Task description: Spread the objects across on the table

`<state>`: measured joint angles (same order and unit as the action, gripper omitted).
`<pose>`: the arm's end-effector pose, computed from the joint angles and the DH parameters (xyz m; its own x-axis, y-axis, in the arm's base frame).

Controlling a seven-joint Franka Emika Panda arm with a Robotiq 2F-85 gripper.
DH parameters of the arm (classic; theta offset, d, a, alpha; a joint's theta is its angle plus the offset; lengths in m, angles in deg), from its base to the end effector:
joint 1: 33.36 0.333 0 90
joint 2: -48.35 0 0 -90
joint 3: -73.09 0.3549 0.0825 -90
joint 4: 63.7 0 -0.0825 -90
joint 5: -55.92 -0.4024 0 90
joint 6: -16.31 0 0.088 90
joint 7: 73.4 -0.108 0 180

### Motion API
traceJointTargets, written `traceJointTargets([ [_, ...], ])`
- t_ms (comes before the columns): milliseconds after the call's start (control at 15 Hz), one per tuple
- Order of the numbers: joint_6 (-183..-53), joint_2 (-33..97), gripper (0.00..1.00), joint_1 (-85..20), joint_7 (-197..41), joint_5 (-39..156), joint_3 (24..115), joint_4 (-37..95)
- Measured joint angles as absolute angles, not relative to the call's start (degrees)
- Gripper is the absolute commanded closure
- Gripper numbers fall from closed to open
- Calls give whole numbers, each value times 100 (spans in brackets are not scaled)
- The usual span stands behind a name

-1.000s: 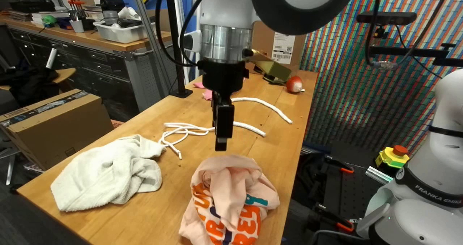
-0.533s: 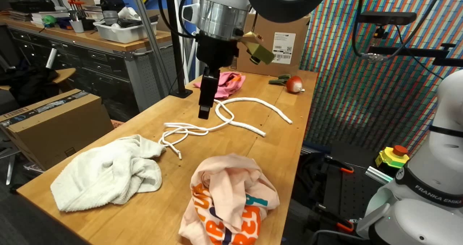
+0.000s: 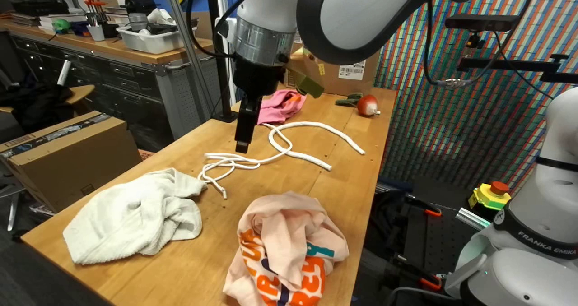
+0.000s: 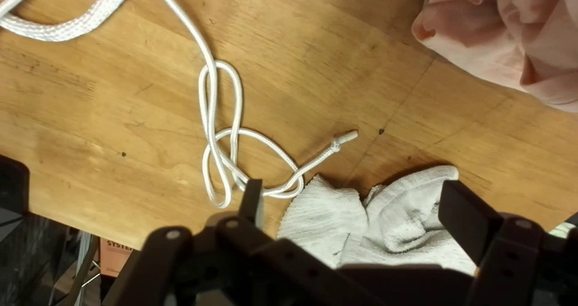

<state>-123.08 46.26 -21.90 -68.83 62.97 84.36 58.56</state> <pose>0.5420 0.2257 0.4447 0.8140 0.5254 0.2478 0.5139 -0.8502 0.1144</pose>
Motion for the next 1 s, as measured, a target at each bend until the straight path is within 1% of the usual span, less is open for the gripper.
traceJointTargets([
  [400, -12285, 3864, 0, -2028, -7313, 7024, 8458, 5354],
  [1000, -12241, 2919, 0, -1745, -7479, 7593, 8352, 4490],
])
